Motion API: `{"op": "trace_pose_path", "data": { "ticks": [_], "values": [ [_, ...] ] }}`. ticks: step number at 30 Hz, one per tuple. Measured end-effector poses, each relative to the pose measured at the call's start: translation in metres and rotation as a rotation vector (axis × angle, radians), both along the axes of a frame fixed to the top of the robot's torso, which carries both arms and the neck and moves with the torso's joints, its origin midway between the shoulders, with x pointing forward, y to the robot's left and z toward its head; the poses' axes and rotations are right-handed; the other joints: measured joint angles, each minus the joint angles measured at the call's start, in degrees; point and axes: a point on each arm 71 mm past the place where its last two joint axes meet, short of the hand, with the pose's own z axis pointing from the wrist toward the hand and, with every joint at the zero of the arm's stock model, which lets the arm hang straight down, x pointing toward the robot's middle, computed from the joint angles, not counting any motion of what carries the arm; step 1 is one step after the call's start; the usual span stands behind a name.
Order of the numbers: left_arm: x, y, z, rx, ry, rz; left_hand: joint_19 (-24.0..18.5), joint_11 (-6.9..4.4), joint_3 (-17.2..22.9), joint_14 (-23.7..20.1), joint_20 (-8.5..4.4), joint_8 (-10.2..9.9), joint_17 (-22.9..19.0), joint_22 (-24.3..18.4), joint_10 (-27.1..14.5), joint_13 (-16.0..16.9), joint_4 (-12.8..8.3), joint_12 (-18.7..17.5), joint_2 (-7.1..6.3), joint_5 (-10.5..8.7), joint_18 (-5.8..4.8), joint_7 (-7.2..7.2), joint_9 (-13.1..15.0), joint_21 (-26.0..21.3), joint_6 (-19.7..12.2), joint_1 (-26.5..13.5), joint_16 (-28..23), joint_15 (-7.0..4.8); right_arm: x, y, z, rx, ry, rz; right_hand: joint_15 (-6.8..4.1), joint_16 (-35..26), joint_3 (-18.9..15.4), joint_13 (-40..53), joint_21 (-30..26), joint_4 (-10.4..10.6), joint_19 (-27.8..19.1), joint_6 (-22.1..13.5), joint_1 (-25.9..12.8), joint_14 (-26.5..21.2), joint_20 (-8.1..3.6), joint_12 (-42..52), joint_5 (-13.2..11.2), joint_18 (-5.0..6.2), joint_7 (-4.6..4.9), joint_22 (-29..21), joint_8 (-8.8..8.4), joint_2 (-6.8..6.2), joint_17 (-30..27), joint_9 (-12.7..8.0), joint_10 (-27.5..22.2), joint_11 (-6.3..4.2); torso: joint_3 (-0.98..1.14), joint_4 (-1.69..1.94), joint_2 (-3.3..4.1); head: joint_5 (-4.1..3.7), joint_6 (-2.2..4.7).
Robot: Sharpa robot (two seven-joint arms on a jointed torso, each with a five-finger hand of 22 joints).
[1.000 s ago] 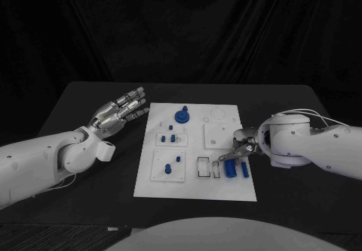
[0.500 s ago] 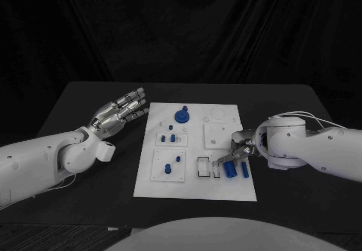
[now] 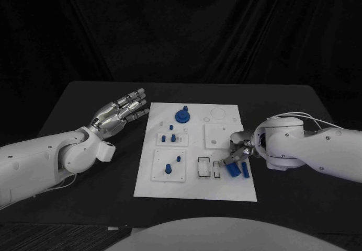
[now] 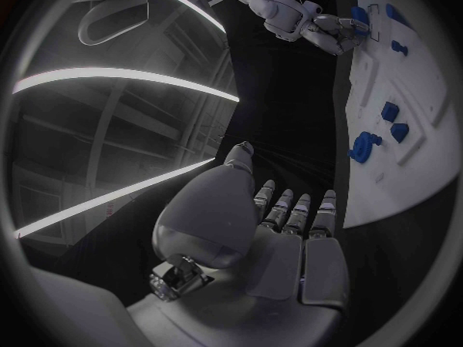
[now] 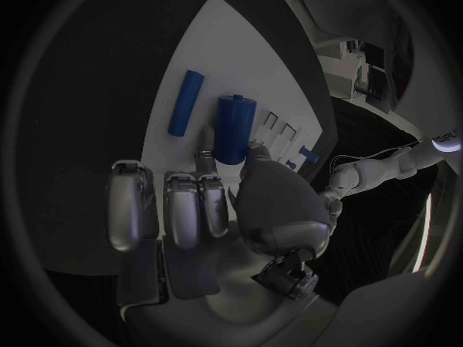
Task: Assemble the parts on the task board
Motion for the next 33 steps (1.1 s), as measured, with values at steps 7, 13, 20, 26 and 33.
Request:
{"op": "trace_pose_path", "data": {
  "ticks": [7,13,20,26,33],
  "values": [
    [0.001,0.001,-0.001,0.002,0.003,0.000,0.00,0.00,0.00,0.00,0.00,0.00,0.00,0.00,0.00,0.00,0.00,0.00,0.00,0.21,0.00,0.00,-0.01,0.00,0.00,0.00,0.00,0.00,-0.005,-0.005,0.001,0.030,-0.003,-0.031,-0.42,0.00,2.72,0.00,0.00,2.72,0.21,-0.66,1.50,-0.13,-0.21,0.00,9.70,0.00,0.09,-0.01,0.83,-1.23,0.00,2.75,-0.22,-0.39,0.00,-0.01,0.01,0.02,0.00],
    [0.001,0.000,-0.001,0.003,0.004,-0.002,0.00,0.15,0.00,0.00,0.00,0.00,0.00,0.04,-0.16,0.00,0.00,0.00,0.00,0.22,0.00,0.00,-0.01,0.00,0.00,0.00,0.00,0.00,-0.008,-0.009,0.003,0.086,0.023,-0.088,-0.42,0.00,5.26,0.00,0.34,5.26,0.21,-0.99,0.77,-0.13,-0.21,0.00,12.54,0.00,0.02,-0.01,1.12,-2.66,0.00,4.23,-0.23,-0.39,0.00,-0.02,-0.02,-0.02,0.00],
    [0.002,0.000,-0.002,0.004,0.006,-0.003,0.00,0.21,0.00,0.00,0.00,0.00,0.00,0.04,-0.22,0.00,0.00,0.00,0.00,0.22,0.00,0.00,-0.01,0.00,0.00,0.00,0.00,0.00,-0.006,-0.004,0.018,0.190,0.061,-0.162,-0.43,0.00,6.78,0.04,0.34,6.65,0.21,-1.30,-0.32,-0.13,-0.21,0.00,13.24,0.00,-0.28,-0.01,1.27,-4.06,0.00,5.19,-0.23,-0.40,-0.03,-0.02,-0.03,0.02,0.00],
    [0.002,0.000,-0.002,0.005,0.008,-0.004,0.00,0.21,0.00,0.00,0.00,0.00,0.00,0.04,-0.22,0.00,0.00,0.00,0.00,0.21,0.00,0.00,-0.01,0.00,0.00,0.00,0.00,0.00,-0.006,0.008,0.022,0.269,0.110,-0.204,-0.57,0.00,9.09,0.04,0.34,6.22,0.21,-1.90,-1.54,-0.08,-0.21,0.00,11.87,0.00,-0.68,-0.02,1.30,-4.73,0.00,5.36,-0.04,-0.60,-0.03,-0.02,-0.03,0.08,0.00],
    [0.002,-0.001,-0.002,0.004,0.009,-0.007,0.00,0.21,0.00,0.00,0.00,0.00,0.00,0.04,-0.22,0.00,0.00,0.00,0.19,0.46,0.00,0.00,-0.01,0.00,0.00,-0.19,0.00,0.00,-0.004,0.026,0.021,0.318,0.144,-0.221,-0.57,0.00,14.63,0.03,0.11,3.08,0.21,-2.78,-4.09,-0.08,-0.21,0.00,4.02,0.00,0.02,-0.02,0.38,-4.75,-0.01,5.03,-0.04,-0.60,-0.03,0.00,-0.01,-0.03,0.00]
  ]
}}
